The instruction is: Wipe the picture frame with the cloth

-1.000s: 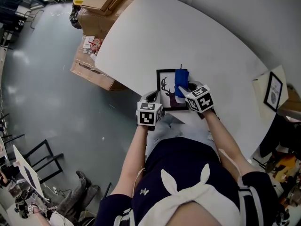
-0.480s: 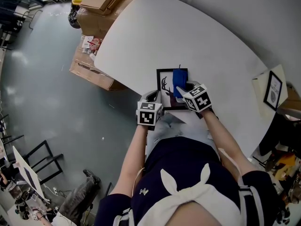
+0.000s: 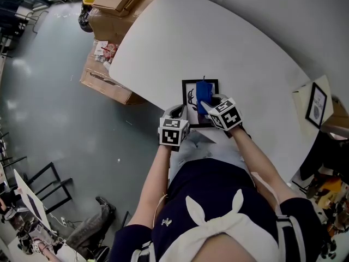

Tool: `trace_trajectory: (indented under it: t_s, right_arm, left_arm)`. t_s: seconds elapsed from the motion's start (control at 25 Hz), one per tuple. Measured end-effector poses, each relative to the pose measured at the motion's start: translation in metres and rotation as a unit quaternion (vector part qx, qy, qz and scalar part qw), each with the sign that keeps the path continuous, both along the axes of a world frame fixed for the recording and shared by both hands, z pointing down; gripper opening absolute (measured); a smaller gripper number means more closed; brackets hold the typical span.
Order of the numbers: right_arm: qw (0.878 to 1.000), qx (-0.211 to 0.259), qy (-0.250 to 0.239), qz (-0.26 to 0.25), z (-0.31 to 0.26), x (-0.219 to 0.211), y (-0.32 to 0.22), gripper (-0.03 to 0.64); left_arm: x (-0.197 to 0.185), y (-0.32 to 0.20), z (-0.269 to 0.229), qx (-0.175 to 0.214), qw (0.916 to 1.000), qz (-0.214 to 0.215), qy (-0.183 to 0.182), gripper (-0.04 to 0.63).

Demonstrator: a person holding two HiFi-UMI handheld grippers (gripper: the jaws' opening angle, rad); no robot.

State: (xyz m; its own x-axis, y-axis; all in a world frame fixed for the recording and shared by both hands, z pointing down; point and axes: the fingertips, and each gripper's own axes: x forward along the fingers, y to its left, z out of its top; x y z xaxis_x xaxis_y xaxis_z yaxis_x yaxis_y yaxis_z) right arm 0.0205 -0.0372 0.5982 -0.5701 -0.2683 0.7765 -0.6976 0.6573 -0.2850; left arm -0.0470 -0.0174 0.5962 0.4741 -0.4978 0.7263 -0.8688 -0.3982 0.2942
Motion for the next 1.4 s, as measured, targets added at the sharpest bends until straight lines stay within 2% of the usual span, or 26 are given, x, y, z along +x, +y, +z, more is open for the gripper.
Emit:
trace_trajectory:
  t_s: [1.4]
  right_arm:
    - [0.999, -0.003, -0.005, -0.046, 0.000, -0.047, 0.011, 0.066]
  left_arm:
    - [-0.001, -0.001, 0.000, 0.002, 1.0000, -0.006, 0.006, 0.003]
